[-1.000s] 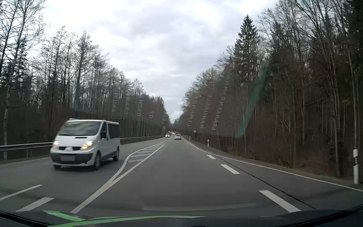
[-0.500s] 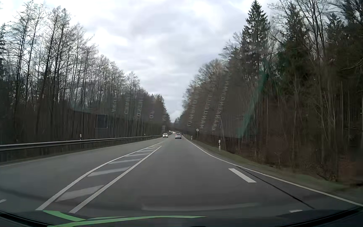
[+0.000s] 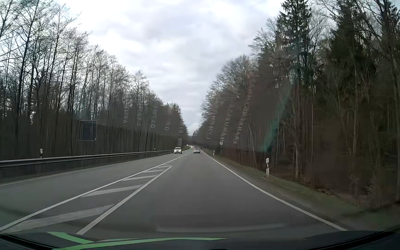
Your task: Follow the waypoints while adhering to traffic rules and regulations
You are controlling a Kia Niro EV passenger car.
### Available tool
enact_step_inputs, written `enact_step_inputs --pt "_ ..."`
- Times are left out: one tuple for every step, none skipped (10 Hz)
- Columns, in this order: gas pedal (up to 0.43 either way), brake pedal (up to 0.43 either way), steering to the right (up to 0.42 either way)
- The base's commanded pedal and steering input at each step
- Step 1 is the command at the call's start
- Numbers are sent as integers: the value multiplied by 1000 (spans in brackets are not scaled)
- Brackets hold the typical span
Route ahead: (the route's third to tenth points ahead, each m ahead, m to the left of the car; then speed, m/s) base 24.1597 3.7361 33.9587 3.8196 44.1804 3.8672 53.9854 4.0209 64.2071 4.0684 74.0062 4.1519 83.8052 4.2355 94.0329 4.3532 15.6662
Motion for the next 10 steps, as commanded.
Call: enact_step_inputs --pt "87 0 0" --pt "98 0 0" --pt "110 0 0" --pt "118 0 0" --pt "130 0 1" --pt "130 0 1" --pt "130 0 1" --pt "138 0 1" --pt "138 0 1" --pt "138 0 1"
